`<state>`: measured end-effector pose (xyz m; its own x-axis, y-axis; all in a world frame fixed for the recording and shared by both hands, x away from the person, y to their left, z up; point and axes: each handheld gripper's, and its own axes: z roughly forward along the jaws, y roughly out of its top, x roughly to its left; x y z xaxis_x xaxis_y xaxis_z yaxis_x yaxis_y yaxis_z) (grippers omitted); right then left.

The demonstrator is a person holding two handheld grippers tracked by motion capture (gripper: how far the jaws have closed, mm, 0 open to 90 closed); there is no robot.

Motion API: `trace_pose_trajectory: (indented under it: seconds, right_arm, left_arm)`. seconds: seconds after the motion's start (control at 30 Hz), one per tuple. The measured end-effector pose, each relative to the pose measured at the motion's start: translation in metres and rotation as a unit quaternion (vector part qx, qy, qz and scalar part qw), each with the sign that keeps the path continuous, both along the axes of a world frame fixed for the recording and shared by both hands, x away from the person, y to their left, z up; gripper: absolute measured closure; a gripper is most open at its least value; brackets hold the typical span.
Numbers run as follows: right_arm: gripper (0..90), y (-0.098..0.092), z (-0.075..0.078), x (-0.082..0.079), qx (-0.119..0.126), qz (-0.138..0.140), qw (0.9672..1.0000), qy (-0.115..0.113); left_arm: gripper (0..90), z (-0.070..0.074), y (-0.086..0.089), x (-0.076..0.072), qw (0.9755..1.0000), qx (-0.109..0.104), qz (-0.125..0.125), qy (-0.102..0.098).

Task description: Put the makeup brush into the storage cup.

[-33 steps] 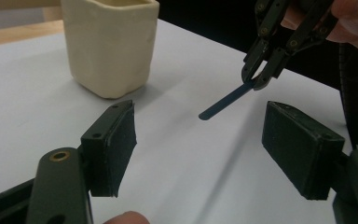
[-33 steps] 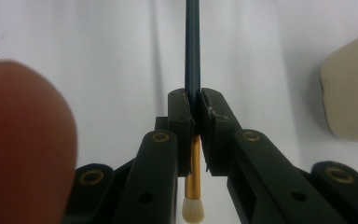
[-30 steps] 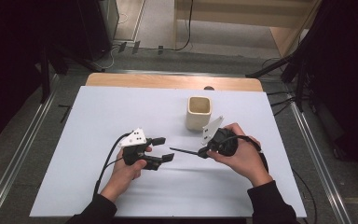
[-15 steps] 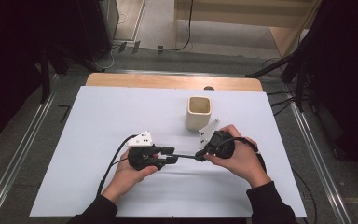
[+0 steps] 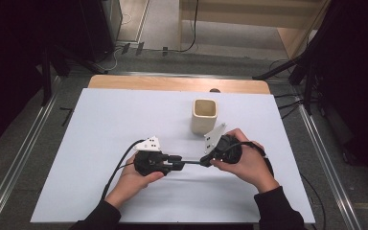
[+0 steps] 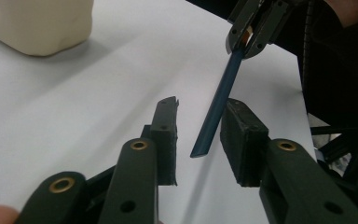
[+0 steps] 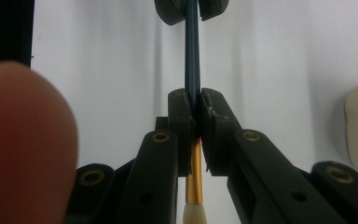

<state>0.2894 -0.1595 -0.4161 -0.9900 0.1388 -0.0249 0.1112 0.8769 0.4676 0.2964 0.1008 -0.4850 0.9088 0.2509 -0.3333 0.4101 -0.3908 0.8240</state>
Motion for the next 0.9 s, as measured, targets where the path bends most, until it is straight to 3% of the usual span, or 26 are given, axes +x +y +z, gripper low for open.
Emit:
trace_pose_trajectory:
  seconds: [0.4, 0.7, 0.9]
  right_arm:
    - [84.9, 0.0004, -0.0011, -0.0002, -0.004, 0.012, 0.9999, 0.003]
    - [84.9, 0.0008, -0.0014, -0.0007, -0.006, 0.015, 0.9999, 0.004]
    - [84.9, 0.0016, -0.0018, -0.0012, -0.008, 0.017, 0.9998, 0.005]
  left_arm:
    - [65.6, 0.0029, 0.0043, 0.0021, 0.9995, -0.026, -0.009, 0.012]
    - [65.5, 0.0037, 0.0058, 0.003, 0.9993, -0.033, -0.01, 0.015]
    - [60.2, 0.0033, 0.0066, 0.0038, 0.9991, -0.037, -0.009, 0.018]
